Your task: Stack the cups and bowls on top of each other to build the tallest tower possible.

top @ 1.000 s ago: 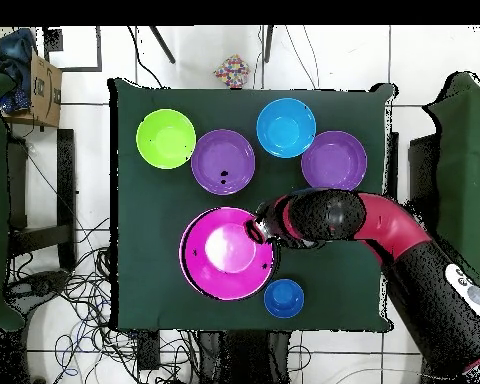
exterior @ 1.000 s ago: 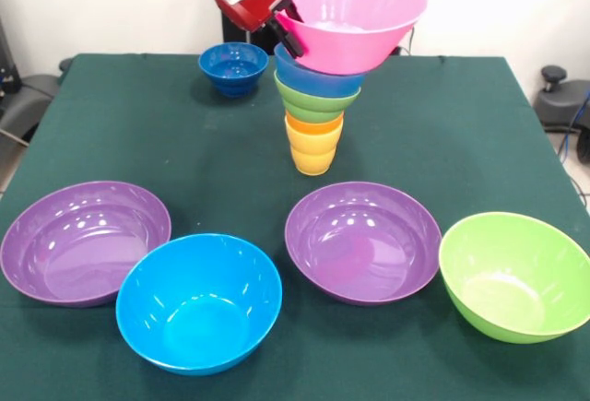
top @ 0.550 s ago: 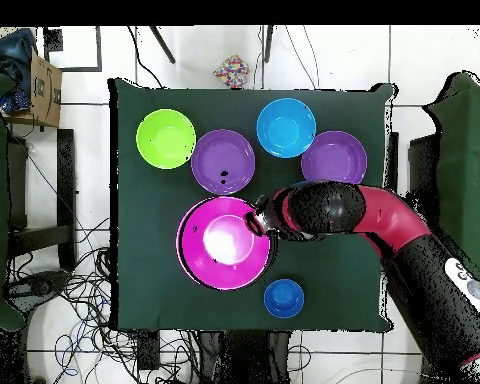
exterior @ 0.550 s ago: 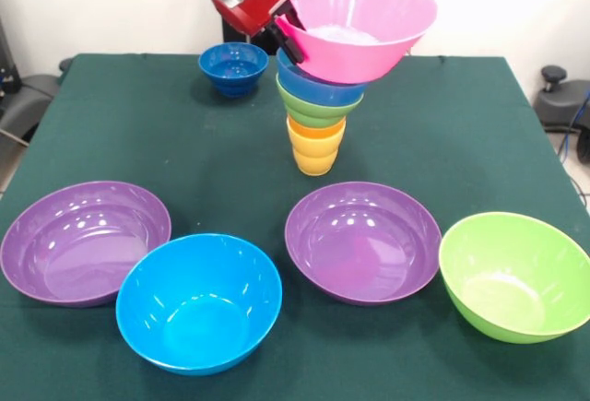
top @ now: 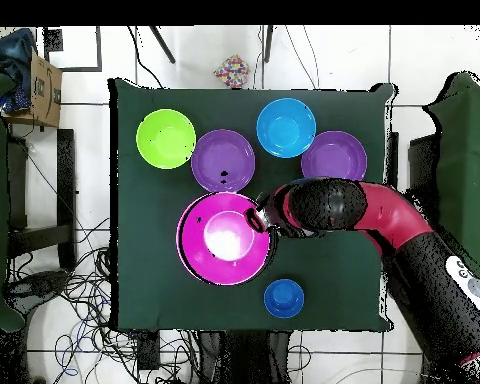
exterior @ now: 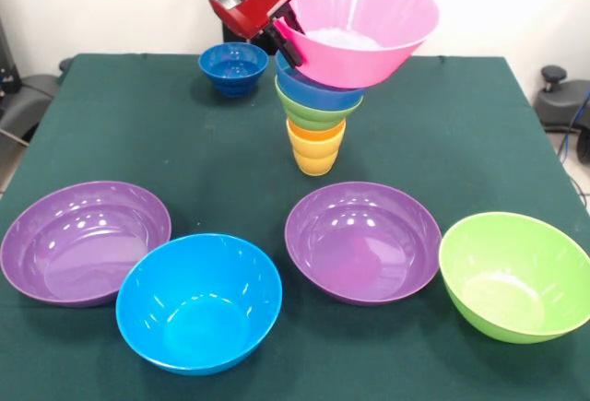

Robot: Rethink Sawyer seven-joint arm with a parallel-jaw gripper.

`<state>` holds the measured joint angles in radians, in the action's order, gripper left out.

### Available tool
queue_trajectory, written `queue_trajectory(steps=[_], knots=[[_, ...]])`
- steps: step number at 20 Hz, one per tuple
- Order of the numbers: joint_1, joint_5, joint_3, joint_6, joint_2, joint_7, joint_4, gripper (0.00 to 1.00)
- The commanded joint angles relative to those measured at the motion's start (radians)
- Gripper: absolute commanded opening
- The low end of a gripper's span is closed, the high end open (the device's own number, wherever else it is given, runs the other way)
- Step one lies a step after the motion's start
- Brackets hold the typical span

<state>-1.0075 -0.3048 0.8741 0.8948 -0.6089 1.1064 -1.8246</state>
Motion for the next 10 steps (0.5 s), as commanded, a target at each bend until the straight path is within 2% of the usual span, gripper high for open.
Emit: queue_trajectory(steps=[1, 5, 10], knots=[[0.033, -0.039, -0.026, 0.017, 0.040, -0.034, 0.047, 0.00], [0.027, -0.033, -0.023, 0.035, 0.025, -0.036, 0.043, 0.00], [0.018, -0.009, -0.009, 0.066, -0.032, -0.019, 0.014, 0.00]])
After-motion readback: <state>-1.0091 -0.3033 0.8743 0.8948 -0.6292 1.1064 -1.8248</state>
